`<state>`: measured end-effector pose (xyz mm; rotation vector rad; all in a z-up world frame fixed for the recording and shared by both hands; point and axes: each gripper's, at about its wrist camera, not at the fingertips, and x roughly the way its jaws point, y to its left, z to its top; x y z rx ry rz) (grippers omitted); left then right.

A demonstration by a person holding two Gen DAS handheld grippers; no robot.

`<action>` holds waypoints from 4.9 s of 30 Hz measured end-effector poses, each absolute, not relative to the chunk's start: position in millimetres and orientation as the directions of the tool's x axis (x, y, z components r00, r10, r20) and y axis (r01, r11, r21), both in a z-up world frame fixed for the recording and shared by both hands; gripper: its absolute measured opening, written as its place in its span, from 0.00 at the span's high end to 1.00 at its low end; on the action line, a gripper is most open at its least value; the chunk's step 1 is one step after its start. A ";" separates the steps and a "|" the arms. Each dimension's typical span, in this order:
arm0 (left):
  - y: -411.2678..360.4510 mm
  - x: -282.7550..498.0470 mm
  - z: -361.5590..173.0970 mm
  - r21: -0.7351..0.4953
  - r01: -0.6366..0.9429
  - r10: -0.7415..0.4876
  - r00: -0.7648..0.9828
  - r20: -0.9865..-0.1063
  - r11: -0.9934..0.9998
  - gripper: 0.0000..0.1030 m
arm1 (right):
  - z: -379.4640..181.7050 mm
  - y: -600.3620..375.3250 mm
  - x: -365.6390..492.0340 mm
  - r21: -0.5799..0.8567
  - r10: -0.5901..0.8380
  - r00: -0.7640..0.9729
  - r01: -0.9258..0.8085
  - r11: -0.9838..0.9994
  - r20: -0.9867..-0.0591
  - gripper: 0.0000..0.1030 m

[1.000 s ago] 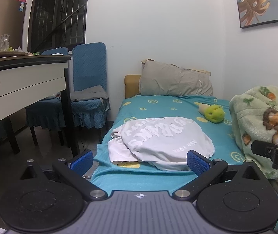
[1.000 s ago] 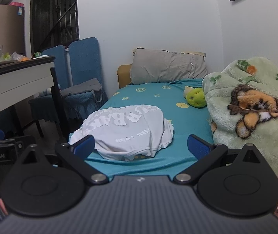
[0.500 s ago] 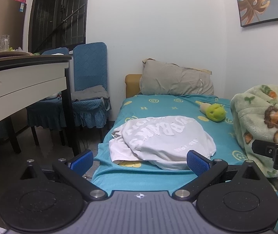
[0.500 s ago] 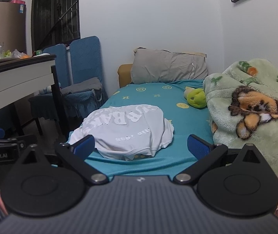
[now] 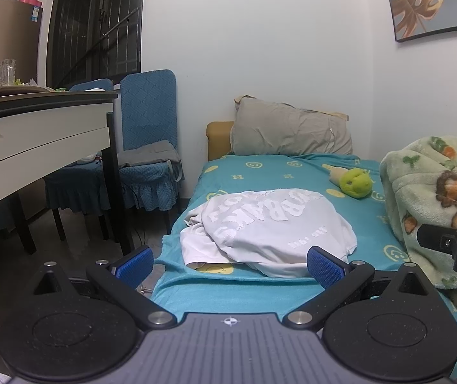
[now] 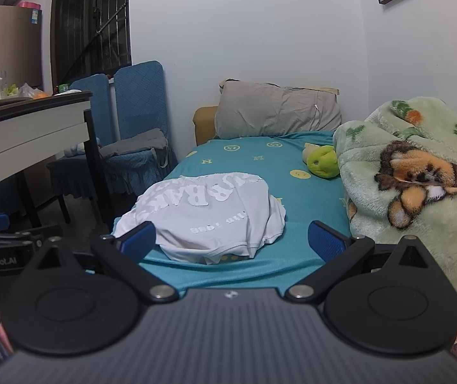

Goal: Fold clothes

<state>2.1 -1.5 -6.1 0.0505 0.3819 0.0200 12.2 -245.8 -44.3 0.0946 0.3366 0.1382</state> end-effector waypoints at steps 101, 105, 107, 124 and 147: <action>-77.8 216.6 -143.7 0.517 -0.030 0.240 0.908 -0.344 0.855 0.00 | -93.2 -279.1 196.8 0.307 -0.230 0.941 0.301 0.903 -0.247 0.00; -57.2 212.9 -119.4 0.452 -0.176 0.327 0.903 -0.280 0.875 0.00 | -98.1 -280.6 201.5 0.273 -0.249 0.925 0.329 0.904 -0.288 0.00; -41.6 206.0 -97.6 0.372 -0.247 0.346 0.910 -0.229 0.895 0.00 | -104.1 -279.8 206.9 0.245 -0.246 0.911 0.334 0.910 -0.330 0.00; -0.5 188.0 -35.3 0.159 -0.396 0.418 0.896 -0.147 0.904 0.00 | -123.0 -264.2 227.3 0.138 -0.210 0.852 0.309 0.941 -0.481 0.00; 54.9 -26.0 328.7 -0.111 -0.264 0.281 0.939 0.199 0.958 0.00 | 267.2 -253.9 28.4 0.222 -0.054 0.990 0.025 0.975 0.126 0.00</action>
